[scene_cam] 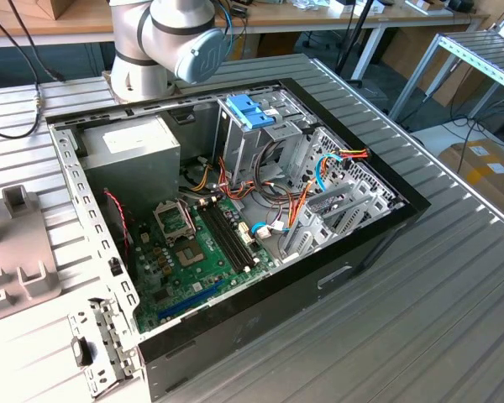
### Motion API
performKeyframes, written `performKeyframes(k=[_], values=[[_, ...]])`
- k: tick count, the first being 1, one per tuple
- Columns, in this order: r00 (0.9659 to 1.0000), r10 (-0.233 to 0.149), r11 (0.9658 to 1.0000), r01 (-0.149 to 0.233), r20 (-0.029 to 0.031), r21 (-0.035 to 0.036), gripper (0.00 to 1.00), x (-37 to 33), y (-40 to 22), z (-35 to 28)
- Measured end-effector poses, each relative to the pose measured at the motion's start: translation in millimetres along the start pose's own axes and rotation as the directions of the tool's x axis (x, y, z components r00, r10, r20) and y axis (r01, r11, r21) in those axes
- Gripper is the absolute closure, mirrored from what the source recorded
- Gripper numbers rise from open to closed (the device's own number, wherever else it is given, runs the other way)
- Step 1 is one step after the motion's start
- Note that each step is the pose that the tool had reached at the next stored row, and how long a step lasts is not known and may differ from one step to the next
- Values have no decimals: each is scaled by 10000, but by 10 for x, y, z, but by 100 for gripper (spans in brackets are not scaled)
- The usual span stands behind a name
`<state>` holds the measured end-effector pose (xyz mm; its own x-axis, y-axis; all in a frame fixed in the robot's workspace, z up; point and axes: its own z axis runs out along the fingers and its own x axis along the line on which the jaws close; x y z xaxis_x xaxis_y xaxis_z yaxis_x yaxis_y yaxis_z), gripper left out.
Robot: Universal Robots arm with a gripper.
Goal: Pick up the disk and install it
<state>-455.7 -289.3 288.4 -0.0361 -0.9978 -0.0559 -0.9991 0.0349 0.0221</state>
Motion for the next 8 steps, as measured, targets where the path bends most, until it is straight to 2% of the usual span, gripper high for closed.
performKeyframes(k=[8], values=[[10000, 0, 10000, 0, 0, 0, 46, 0, 8, 1]])
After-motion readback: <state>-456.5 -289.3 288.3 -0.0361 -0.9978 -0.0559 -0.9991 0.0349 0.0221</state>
